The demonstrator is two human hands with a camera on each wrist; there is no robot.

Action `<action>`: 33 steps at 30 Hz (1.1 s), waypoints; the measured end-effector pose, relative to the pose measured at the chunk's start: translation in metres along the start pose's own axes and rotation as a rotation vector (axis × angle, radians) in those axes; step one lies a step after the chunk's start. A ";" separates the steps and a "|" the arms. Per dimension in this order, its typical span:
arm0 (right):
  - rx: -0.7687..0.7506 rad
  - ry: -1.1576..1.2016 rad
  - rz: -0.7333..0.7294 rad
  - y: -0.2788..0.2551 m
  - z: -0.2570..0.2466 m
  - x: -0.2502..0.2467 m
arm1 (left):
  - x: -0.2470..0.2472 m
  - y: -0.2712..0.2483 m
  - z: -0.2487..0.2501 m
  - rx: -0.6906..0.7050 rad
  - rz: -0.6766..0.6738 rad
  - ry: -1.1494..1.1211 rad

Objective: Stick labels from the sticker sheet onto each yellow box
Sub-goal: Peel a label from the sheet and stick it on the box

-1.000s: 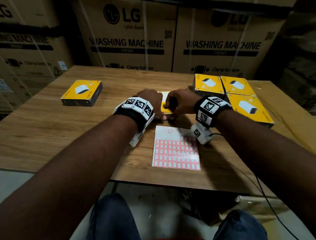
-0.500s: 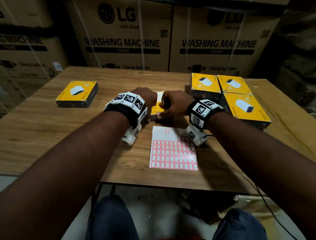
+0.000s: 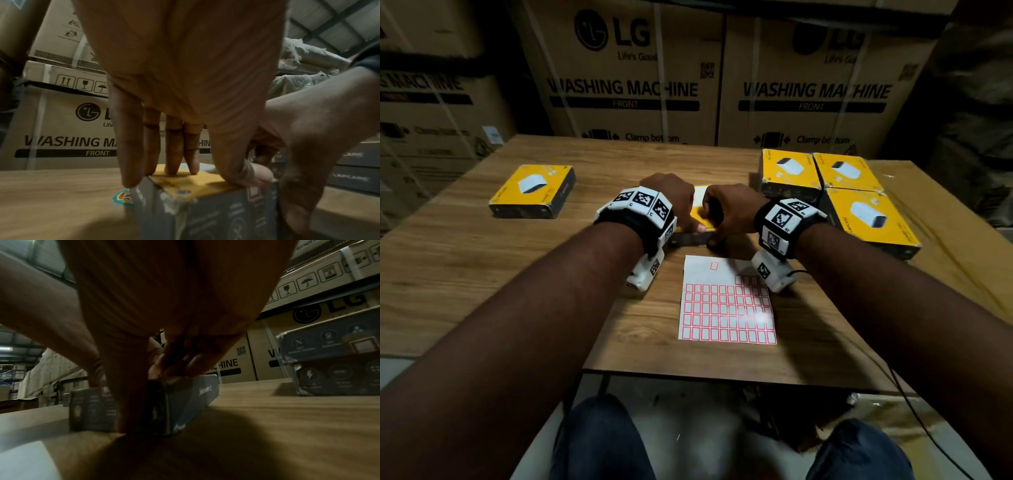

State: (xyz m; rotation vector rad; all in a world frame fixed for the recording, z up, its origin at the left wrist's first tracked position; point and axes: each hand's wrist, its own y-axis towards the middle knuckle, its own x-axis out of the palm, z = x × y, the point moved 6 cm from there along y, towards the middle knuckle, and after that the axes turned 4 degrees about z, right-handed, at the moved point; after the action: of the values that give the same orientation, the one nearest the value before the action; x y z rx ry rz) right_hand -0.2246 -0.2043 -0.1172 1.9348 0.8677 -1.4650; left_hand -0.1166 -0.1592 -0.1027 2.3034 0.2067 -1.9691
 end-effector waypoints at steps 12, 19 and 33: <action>0.056 0.112 -0.030 0.010 0.004 0.001 | -0.006 0.012 -0.011 -0.071 0.018 -0.099; 0.076 0.084 -0.123 0.021 -0.001 0.001 | -0.010 0.009 -0.018 -0.031 -0.006 -0.205; 0.094 0.108 -0.114 0.018 -0.001 0.004 | -0.005 0.003 -0.025 -0.010 -0.036 -0.247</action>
State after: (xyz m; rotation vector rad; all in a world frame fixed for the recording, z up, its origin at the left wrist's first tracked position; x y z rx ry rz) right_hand -0.2091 -0.2144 -0.1204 2.0803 0.9877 -1.5022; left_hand -0.0928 -0.1586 -0.0944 2.0381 0.2372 -2.2397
